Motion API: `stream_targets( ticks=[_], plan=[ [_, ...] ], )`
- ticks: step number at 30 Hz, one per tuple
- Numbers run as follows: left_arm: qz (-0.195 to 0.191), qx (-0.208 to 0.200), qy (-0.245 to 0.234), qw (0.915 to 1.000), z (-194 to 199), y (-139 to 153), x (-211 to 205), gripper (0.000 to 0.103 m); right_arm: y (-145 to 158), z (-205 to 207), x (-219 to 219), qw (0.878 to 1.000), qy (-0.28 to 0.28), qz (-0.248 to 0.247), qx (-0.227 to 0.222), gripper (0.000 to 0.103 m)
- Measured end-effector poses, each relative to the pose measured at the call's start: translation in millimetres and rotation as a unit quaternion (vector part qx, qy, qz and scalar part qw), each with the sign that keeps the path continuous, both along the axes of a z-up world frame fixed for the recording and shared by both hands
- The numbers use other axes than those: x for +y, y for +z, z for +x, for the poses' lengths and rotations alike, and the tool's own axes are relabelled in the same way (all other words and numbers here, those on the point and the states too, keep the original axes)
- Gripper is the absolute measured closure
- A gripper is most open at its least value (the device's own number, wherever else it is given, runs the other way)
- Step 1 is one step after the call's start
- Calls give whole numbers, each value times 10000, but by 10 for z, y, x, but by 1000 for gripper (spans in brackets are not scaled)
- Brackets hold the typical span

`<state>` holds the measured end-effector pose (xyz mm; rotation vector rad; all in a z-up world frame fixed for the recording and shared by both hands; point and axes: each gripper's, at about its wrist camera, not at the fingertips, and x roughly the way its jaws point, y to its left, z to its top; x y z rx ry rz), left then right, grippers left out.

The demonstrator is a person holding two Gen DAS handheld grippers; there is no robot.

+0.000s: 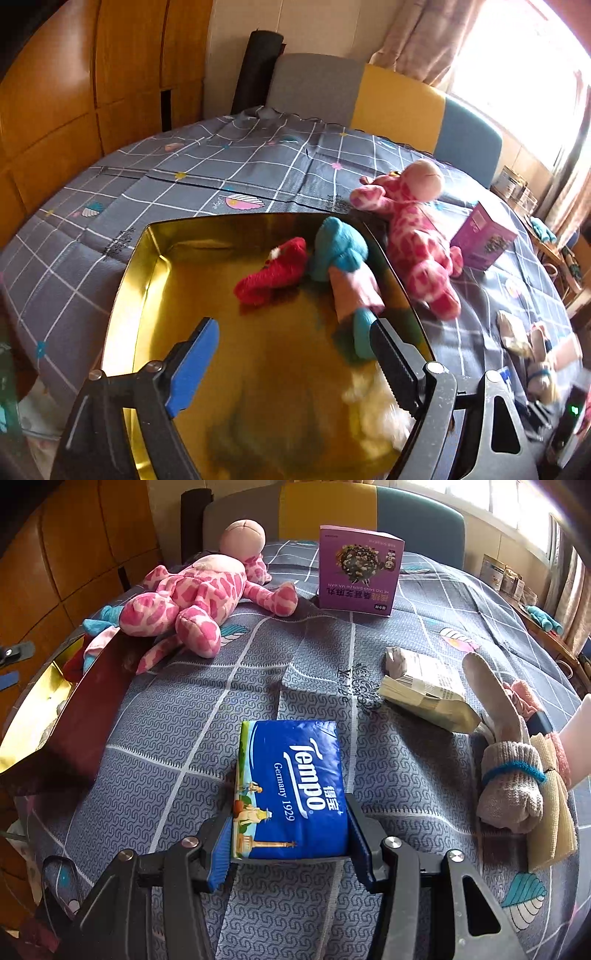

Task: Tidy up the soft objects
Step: 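Carry the blue Tempo tissue pack into the gold tray with the right gripper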

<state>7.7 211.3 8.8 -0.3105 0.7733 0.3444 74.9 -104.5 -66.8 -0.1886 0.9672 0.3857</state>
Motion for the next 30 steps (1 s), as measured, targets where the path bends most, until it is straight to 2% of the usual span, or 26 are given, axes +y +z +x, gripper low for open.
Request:
stream_targets(
  ticks=[8,10,21,25,30],
  plan=[
    [24,0,6,10000,-252,27,-161,18,5,-13,-5,10000,-31,-4,-32,50],
    [75,-2,36,10000,-294,25,-190,16,8,-18,-4,10000,-36,-11,-34,50],
    [128,-32,33,9999,-402,20,-215,15,25,-24,8,9999,-120,-77,31,51],
    [125,-58,24,9999,-418,32,-203,15,69,-19,28,9998,-142,-51,109,51],
    [91,-75,31,9999,-435,29,-183,15,225,-71,129,10000,-29,7,-60,51]
  ],
)
